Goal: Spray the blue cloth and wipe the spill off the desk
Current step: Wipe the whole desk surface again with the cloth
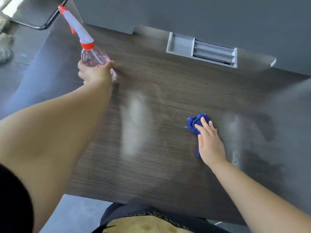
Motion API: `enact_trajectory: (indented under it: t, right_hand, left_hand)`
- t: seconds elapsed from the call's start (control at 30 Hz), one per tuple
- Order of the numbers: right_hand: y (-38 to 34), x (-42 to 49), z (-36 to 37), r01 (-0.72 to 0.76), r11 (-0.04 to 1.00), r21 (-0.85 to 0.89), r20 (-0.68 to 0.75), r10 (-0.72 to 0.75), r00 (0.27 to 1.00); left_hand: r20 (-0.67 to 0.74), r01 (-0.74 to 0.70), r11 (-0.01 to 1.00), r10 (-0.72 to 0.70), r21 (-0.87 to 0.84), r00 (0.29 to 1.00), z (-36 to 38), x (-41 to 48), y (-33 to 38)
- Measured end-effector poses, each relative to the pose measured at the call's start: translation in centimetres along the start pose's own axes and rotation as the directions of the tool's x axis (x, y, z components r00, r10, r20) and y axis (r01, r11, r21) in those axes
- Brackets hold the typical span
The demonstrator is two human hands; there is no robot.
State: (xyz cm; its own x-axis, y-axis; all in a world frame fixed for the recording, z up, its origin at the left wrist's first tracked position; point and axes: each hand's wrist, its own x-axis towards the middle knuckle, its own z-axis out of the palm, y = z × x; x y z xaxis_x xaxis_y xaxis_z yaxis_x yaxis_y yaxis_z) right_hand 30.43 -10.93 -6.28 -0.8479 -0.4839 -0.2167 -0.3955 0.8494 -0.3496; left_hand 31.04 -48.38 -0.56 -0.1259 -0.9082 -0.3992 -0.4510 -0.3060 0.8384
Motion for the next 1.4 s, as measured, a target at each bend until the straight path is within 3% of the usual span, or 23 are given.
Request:
enact_trajectory:
  t: [0.33,0.53,0.7,0.83,0.9,0.97,1.07,1.13,1.27,1.4]
  right_hand:
    - [-2.1,-0.1,0.9,-0.139,0.99,0.039,-0.072,0.141,0.987]
    - [-1.9,-0.6,0.1,-0.135,0.973,0.189,-0.075,0.151,0.986]
    - [-0.8,-1.5,-1.4,-0.143,0.951,0.273,-0.108,0.178,0.978]
    - [1.9,-2.7,-2.5,-0.08,0.993,0.085,-0.193,0.095,0.977]
    - [3.1,-3.3,-2.4,-0.02,1.0,0.002,-0.087,0.02,0.996]
    - [3.9,-4.1,-2.6,-0.024,0.995,0.097,0.012,0.023,1.0]
    - [5.1,-4.5,-3.7,-0.248,0.907,0.341,-0.15,0.313,0.938]
    - [5.8,-4.1,-4.3,-0.433,0.857,0.279,-0.081,0.471,0.878]
    - [6.0,-2.4,-5.0,-0.479,0.849,0.223,0.13,0.461,0.878]
    - [6.0,-1.9,-5.7,-0.428,0.873,0.232,0.173,0.396,0.902]
  left_hand:
    - [0.109,-0.118,0.99,0.126,-0.072,0.986,0.3,2.9,-1.1]
    - [0.194,-0.134,0.99,0.139,-0.035,0.971,0.2,-2.5,-2.5]
    - [0.425,-0.129,0.991,0.135,-0.043,0.895,0.2,-11.8,-5.4]
    - [0.585,-0.16,0.986,0.162,-0.055,0.794,0.9,-18.4,-7.6]
    - [0.63,-0.194,0.98,0.171,-0.033,0.757,1.4,-20.7,-8.6]
    - [0.664,-0.233,0.972,0.174,0.001,0.728,1.9,-22.8,-9.3]
    - [0.687,-0.272,0.961,0.172,0.039,0.706,2.6,-25.3,-10.2]
    - [0.688,-0.314,0.947,0.182,0.07,0.702,3.0,-26.1,-10.6]
    - [0.685,-0.378,0.921,0.215,0.095,0.696,3.7,-26.7,-11.3]
    - [0.71,-0.435,0.894,0.236,0.11,0.664,4.0,-27.0,-11.2]
